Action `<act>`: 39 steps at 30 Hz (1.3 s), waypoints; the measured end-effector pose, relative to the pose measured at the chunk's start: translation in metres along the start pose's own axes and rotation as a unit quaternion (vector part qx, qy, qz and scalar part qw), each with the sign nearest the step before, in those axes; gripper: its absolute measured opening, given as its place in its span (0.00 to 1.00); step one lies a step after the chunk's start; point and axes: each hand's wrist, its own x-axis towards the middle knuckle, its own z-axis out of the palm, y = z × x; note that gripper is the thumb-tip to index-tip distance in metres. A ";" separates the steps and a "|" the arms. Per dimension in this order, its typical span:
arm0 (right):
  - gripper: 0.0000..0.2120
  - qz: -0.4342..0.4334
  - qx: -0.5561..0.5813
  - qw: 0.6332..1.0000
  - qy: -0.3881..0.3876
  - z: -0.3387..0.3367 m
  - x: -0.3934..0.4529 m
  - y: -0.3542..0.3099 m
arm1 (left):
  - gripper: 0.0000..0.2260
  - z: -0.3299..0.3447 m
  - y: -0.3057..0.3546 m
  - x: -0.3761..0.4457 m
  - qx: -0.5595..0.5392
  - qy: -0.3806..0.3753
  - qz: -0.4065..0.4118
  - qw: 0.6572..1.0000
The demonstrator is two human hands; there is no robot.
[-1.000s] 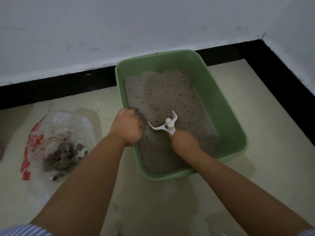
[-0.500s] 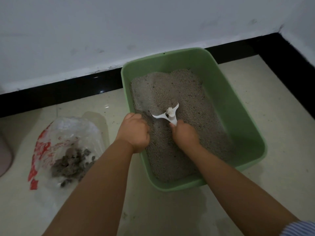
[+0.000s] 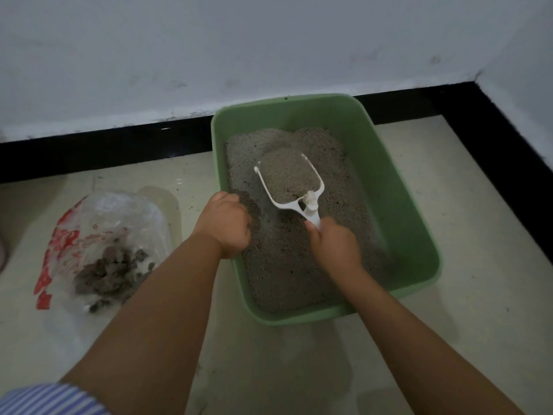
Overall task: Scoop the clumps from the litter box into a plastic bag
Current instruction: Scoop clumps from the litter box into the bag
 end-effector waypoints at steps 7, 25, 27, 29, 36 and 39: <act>0.20 0.019 -0.020 1.000 0.011 -0.010 -0.013 0.010 | 0.29 -0.001 0.001 -0.001 0.000 0.009 0.004 1.000; 0.19 -0.018 -0.074 0.997 0.015 -0.028 -0.021 0.019 | 0.30 0.000 0.001 -0.002 0.013 0.019 0.011 1.000; 0.19 -0.016 -0.076 0.997 0.015 -0.031 -0.022 0.026 | 0.31 0.004 0.000 -0.001 0.001 0.040 0.009 0.999; 0.20 -0.010 -0.086 0.996 0.018 -0.034 -0.022 0.034 | 0.32 0.003 0.001 0.001 -0.001 0.062 0.016 0.998; 0.21 0.047 -0.170 0.984 -0.027 -0.055 -0.025 0.072 | 0.18 0.006 -0.001 0.000 0.032 0.095 0.021 0.995; 0.21 0.070 -0.211 0.974 -0.042 -0.062 -0.025 0.077 | 0.27 0.009 -0.001 0.003 0.007 0.081 0.023 0.996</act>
